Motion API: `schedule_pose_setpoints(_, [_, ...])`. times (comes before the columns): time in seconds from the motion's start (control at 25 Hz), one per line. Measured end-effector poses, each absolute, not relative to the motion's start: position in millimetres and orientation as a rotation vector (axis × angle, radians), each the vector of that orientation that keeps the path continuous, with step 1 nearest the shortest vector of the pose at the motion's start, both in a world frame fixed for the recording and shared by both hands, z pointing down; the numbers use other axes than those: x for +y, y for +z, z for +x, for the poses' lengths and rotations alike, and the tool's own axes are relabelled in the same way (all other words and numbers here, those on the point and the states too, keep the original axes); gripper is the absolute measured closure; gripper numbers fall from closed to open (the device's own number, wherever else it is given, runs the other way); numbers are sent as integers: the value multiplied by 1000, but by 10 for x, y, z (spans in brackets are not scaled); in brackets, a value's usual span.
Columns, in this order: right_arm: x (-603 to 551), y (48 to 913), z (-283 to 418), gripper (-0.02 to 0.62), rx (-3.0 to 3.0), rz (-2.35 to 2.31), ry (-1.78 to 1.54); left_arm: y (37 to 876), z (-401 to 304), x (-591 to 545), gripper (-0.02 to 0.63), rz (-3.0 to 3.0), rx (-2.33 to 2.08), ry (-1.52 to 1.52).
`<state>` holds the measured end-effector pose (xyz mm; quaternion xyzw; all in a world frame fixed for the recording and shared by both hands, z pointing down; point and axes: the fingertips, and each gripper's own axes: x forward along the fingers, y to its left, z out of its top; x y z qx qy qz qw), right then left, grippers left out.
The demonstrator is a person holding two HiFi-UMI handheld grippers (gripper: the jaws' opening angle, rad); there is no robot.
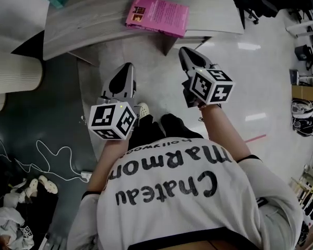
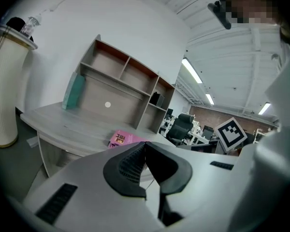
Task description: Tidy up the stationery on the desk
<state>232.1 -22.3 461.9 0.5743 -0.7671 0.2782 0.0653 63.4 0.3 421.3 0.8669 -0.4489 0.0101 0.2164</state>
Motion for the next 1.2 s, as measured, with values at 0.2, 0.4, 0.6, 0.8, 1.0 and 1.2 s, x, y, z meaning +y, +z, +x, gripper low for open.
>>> schedule_pose_setpoints(0.2, [-506,4924,2263,581,-2201,1741,797,4552,534,-131,591,2375,-1164,114])
schedule_pose_setpoints(0.4, [-793,5043,2258,573,-2087,1683,491,4860,435,-277,591,2335,-1122,165])
schedule_pose_setpoints(0.6, [-1042,5087,2096,520,-2017,1537,273,5016,412,-411,591,2328,-1098,186])
schedule_pose_setpoints(0.8, [-1229,5204,1913,443,-1905,1335,25,5089,349,-486,591,2309,-1107,179])
schedule_pose_setpoints(1.0, [-1377,5392,1881,381,-1729,1195,-166,5178,265,-520,589,2275,-1131,175])
schedule_pose_setpoints(1.2, [-1460,5563,1816,349,-1618,1099,-306,5252,173,-524,591,2253,-1161,166])
